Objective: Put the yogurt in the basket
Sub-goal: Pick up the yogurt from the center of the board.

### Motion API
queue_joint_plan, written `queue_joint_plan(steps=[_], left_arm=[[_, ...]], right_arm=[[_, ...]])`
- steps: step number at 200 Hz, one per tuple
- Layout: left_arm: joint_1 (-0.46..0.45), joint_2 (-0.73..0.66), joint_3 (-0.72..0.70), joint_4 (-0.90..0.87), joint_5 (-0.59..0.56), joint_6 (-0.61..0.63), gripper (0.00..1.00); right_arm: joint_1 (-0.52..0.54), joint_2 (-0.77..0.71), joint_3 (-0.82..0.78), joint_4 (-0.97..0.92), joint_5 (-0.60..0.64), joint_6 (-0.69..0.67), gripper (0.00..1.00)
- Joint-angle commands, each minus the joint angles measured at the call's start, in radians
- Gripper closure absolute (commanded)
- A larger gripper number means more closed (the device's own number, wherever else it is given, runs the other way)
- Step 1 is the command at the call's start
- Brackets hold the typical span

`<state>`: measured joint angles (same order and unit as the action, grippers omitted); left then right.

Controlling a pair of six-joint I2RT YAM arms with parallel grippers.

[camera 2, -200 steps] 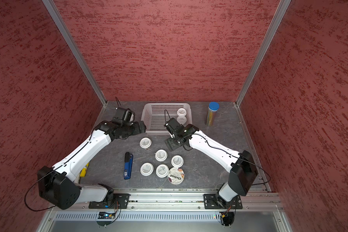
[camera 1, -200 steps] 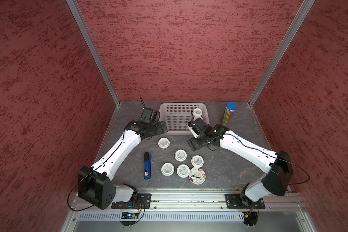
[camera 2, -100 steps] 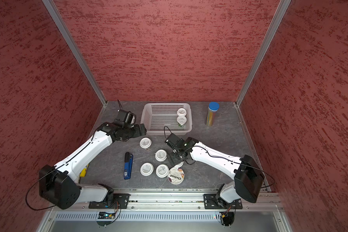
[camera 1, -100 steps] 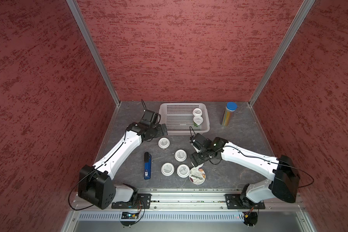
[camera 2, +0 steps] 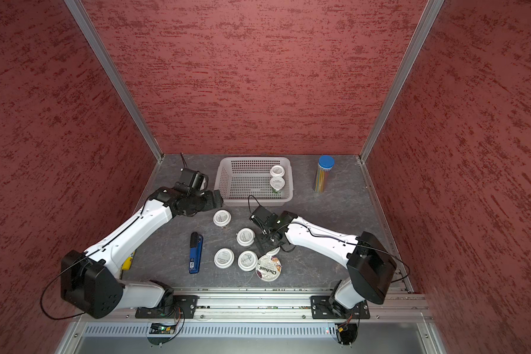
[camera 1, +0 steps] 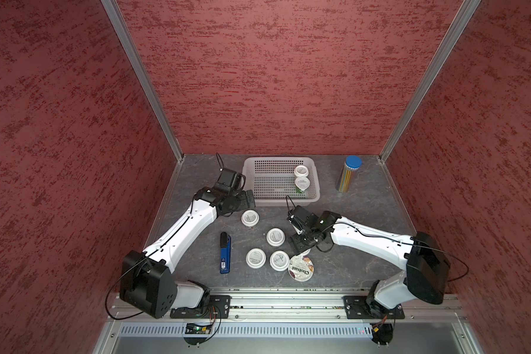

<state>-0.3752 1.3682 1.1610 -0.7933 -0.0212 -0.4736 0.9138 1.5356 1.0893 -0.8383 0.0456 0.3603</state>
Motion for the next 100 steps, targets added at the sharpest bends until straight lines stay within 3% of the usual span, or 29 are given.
queue_joint_plan(steps=[1,100], left_arm=[[0.004,0.0,-0.006,-0.004,-0.011,0.013,0.0],[0.005,0.004,-0.004,-0.005,-0.014,0.014,0.0]], right_arm=[[0.006,0.007,-0.009,0.005,0.022,0.007,0.2],[0.006,0.012,-0.018,0.001,0.021,0.006,0.23]])
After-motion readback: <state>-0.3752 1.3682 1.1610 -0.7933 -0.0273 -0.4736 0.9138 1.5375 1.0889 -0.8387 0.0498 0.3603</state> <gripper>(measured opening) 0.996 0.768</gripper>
